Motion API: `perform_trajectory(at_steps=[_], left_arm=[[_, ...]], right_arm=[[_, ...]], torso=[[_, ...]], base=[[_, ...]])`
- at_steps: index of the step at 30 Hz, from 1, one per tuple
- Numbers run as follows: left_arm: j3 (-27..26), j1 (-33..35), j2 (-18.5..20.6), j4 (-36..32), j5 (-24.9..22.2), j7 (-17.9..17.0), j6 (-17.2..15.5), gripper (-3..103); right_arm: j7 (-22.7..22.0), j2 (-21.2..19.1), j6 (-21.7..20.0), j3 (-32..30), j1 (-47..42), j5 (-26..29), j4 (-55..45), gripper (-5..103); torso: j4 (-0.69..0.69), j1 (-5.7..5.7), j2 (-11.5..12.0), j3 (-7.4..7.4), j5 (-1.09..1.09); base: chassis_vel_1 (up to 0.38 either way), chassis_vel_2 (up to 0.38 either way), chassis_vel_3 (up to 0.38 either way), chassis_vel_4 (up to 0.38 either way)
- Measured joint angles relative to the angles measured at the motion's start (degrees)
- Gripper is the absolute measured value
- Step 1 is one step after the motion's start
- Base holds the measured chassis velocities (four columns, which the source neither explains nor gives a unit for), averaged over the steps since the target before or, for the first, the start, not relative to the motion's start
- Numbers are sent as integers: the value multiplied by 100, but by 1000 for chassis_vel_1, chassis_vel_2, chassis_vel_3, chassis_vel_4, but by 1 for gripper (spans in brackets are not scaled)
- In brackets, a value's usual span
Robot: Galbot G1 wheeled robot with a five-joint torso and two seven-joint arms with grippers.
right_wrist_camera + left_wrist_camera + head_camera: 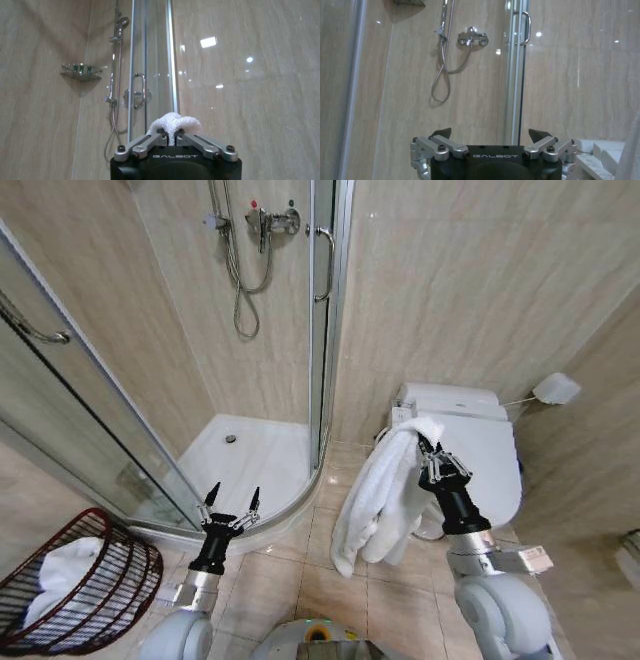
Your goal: Discard the used towel into the hamper.
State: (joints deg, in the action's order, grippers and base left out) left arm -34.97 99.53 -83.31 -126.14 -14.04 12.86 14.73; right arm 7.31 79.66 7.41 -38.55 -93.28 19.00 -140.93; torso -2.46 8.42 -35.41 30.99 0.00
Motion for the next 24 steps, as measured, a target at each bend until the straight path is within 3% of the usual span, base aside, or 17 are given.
perform_trajectory(at_steps=[24], left_arm=[[0,0,0,0,0,0,0,100]], right_arm=[[49,-73,28,-123,-45,184,-157,4]], torso=[[0,264,-600,337,0]], base=[[0,0,0,0]])
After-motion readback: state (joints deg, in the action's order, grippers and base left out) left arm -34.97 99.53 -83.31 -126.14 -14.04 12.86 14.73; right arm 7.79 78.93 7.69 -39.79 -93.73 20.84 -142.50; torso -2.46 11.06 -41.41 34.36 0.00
